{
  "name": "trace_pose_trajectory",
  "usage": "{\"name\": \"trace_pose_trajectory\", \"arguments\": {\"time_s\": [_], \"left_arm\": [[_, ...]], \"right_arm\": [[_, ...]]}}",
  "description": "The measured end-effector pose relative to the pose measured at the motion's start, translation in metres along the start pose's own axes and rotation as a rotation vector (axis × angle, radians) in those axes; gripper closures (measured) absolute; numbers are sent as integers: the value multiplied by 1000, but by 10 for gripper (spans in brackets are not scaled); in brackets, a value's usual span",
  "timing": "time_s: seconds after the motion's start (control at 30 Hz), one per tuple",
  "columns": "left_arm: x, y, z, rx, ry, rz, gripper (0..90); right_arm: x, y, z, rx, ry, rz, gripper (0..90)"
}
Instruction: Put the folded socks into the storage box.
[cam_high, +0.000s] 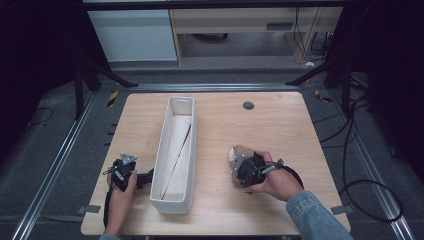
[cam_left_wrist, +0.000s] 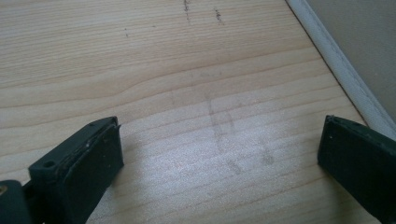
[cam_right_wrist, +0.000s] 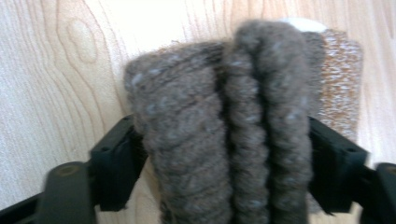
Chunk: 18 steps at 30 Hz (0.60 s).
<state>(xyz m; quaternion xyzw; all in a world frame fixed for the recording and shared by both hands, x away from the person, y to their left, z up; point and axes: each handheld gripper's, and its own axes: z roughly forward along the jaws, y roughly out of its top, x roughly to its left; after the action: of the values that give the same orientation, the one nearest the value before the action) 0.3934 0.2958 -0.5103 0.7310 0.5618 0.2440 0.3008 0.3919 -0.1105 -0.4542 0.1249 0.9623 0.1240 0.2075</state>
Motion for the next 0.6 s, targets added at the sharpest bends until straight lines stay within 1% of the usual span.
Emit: {"name": "trace_pose_trajectory", "arguments": {"time_s": [0.1, 0.2, 0.23, 0.37, 0.6], "left_arm": [[0, 0, 0, 2, -1, 3, 0], [0, 0, 0, 1, -1, 2, 0], [0, 0, 0, 1, -1, 1, 0], [0, 0, 0, 1, -1, 2, 0], [0, 0, 0, 1, -1, 1, 0]], "right_arm": [[-2, 1, -4, 1, -10, 3, 337], [-5, 1, -8, -5, -6, 11, 414], [-6, 1, -10, -9, -3, 24, 436], [-12, 2, -17, -22, 10, 65, 486], [-22, 5, -32, -58, 40, 117, 518]]}}
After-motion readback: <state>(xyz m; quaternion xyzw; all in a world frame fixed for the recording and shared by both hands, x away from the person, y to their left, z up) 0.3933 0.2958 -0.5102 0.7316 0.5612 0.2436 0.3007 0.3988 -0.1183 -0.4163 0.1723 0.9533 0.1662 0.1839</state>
